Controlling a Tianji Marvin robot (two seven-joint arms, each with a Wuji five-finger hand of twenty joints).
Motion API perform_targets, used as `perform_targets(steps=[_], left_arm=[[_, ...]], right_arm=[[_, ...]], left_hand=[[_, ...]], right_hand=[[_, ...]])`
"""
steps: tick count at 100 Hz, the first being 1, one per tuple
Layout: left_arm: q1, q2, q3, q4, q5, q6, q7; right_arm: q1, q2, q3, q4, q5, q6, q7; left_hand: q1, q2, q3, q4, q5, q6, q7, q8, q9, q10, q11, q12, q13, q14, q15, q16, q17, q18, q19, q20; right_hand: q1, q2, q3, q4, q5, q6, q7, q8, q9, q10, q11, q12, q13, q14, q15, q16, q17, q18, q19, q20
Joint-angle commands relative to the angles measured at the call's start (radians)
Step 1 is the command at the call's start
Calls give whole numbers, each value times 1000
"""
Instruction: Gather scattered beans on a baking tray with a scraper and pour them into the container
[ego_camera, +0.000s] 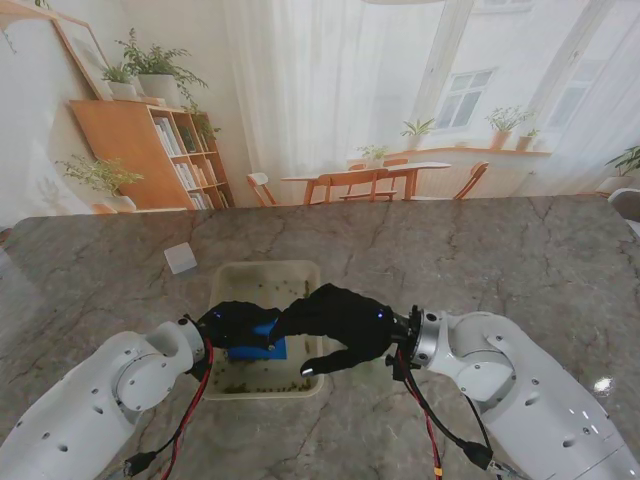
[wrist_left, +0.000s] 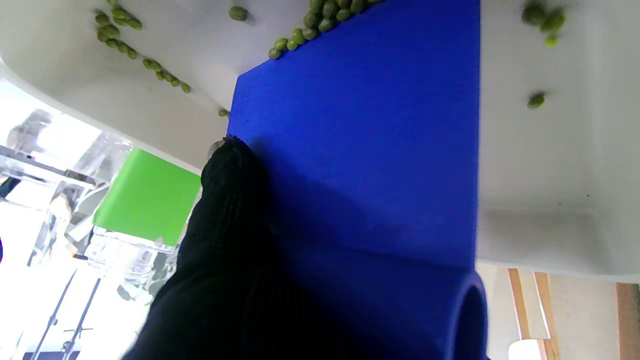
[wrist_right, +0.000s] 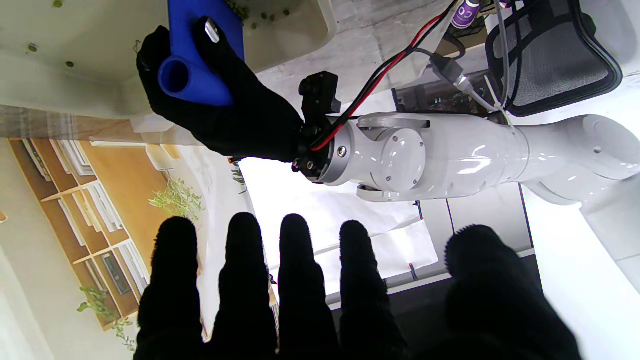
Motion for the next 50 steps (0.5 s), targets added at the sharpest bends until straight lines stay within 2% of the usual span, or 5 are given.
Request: perform_targets(steps=[1, 29, 50], left_arm=[[55, 7, 15, 29, 11, 12, -22], [99, 7, -11, -11, 25, 14, -19], [96, 5, -16, -16, 49, 14, 6]], right_arm=[[-6, -1, 3, -2, 1, 3, 14], [-19, -3, 11, -7, -6, 19, 2], [-27, -4, 17, -10, -8, 27, -1]], left_hand=[[88, 31, 48, 48, 56, -5, -11, 5, 32, 40, 16, -6, 54, -98, 24, 7, 18, -66, 11, 17], [89, 32, 49, 49, 55, -6, -11, 8, 31, 39, 15, -5, 51, -94, 26, 8, 15, -64, 14, 19], [91, 43, 50, 49, 41, -7, -8, 17, 17, 35, 8, -3, 34, -88, 14, 3, -7, -56, 0, 16]], right_hand=[[3, 43, -15, 31, -30, 3, -15, -3, -13, 1, -26, -16, -11, 3, -14, -13, -6, -17, -13, -11], [3, 42, -15, 31, -27, 3, -15, -3, -11, 2, -26, -16, -9, 3, -14, -13, -5, -18, -14, -11], [2, 41, -15, 31, -27, 3, -15, -3, -10, 0, -26, -16, -8, 2, -14, -13, -4, -20, -14, -11]])
